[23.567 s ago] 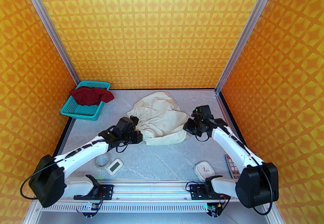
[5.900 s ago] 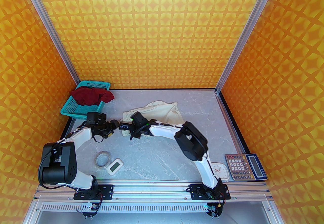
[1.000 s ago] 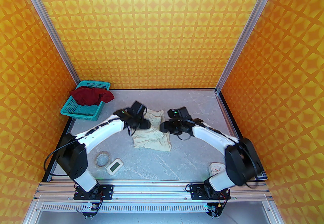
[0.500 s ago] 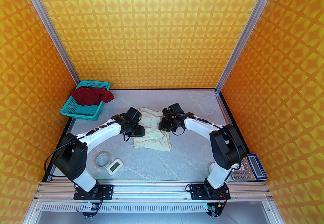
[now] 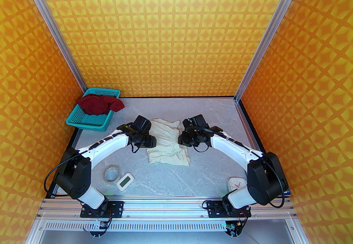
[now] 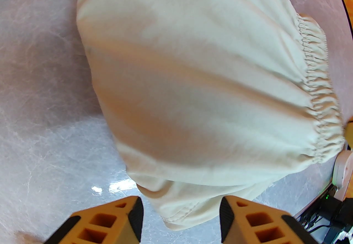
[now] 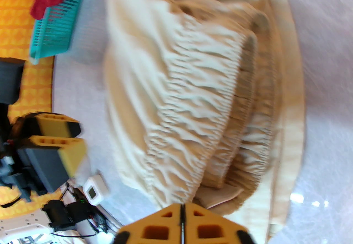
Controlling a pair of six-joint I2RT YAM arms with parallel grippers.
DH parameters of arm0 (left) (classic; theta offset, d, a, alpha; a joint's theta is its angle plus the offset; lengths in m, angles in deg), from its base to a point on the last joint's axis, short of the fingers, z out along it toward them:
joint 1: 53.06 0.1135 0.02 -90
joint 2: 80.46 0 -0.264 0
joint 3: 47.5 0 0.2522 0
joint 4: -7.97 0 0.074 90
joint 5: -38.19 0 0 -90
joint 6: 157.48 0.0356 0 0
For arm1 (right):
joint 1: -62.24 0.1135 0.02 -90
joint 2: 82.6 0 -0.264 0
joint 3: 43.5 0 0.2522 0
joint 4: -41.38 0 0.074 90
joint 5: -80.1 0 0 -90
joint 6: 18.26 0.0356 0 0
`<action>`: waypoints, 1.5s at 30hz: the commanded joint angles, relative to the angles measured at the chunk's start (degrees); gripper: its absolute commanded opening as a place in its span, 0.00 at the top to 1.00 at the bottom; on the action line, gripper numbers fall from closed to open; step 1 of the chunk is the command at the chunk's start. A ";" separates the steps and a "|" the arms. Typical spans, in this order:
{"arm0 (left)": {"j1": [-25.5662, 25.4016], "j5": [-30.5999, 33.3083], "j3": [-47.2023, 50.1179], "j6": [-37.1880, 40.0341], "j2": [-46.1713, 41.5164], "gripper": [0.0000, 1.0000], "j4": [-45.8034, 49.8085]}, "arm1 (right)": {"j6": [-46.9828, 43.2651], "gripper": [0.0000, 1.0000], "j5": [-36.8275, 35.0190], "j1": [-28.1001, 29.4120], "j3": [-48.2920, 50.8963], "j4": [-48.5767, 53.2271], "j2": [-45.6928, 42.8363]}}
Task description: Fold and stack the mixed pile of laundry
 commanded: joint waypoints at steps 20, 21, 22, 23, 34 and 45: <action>-19.24 5.37 -5.27 46.96 7.36 0.18 -15.85 | 1.33 0.39 1.54 -12.86 7.93 -0.88 -5.20; -20.43 7.21 -5.34 48.85 8.72 0.16 -16.63 | 1.06 0.39 2.32 -14.28 8.81 -0.76 -5.88; -21.31 8.74 -5.32 50.68 10.04 0.13 -17.21 | 0.94 0.39 2.99 -15.52 9.61 -0.90 -6.64; -21.89 9.93 -5.30 52.07 11.13 0.11 -17.90 | 0.77 0.38 3.32 -16.41 10.50 -1.01 -7.18; -24.61 12.84 -6.40 57.83 22.20 0.03 -19.40 | -0.18 0.37 7.99 -23.09 15.00 -2.56 -8.87; -24.79 14.35 -3.10 55.55 24.67 0.78 -23.59 | 3.03 0.36 12.83 -23.44 16.33 -7.62 -5.13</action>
